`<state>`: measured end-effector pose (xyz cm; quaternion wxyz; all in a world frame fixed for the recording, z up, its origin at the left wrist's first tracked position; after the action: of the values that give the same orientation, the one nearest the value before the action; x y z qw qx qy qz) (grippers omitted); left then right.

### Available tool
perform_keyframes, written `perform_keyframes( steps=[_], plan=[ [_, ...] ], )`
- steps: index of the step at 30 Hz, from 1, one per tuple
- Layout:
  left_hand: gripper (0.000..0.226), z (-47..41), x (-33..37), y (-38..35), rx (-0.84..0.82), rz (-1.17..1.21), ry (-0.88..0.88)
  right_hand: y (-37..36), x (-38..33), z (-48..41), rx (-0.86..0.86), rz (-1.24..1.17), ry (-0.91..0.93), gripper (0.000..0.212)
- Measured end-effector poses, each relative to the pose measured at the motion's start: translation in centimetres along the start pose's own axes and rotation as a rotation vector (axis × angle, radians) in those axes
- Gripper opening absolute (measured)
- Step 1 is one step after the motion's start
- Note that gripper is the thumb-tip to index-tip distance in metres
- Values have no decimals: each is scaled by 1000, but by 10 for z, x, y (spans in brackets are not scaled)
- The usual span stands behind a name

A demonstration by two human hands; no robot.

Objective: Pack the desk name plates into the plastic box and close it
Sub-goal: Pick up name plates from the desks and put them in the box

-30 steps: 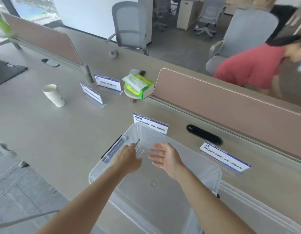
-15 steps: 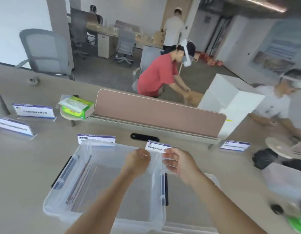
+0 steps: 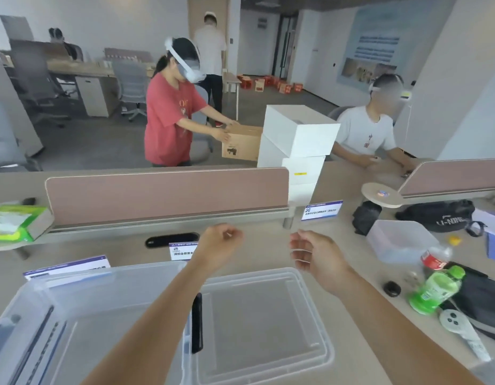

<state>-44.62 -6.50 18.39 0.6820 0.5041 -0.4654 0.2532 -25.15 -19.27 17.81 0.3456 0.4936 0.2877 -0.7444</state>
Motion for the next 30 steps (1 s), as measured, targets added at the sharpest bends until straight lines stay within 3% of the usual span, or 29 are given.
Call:
perform_keyframes(
  steps=[7,14,21,26,30],
  plan=[
    [43,-35,46,-43,60,-12,1,66,-29,-49,-15,-44,26,22],
    [45,-66,62,-67,21,35,-54,107,-56,-86,65,-15,76,22],
    [31,-108,52,-100,-129,-3,-90,135,-72,-106,196,105,100,22],
    [31,-139,50,-127,-97,21,-5,166,-73,-133,273,93,56,19],
    [35,-170,50,-169,-118,254,92,192,-79,-170,324,130,50,20]
  ],
)
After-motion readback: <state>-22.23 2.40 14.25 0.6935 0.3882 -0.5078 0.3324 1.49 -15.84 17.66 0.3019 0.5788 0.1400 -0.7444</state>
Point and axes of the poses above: each hand's wrist, its own z-axis away from the middle knuckle, its own y-axis out of the back of the hand, x = y × z, the point moved 8 cm from there along -z, towards the middle knuckle, and after that the axes turned 2 degrees about x, right-handed, at the moved point
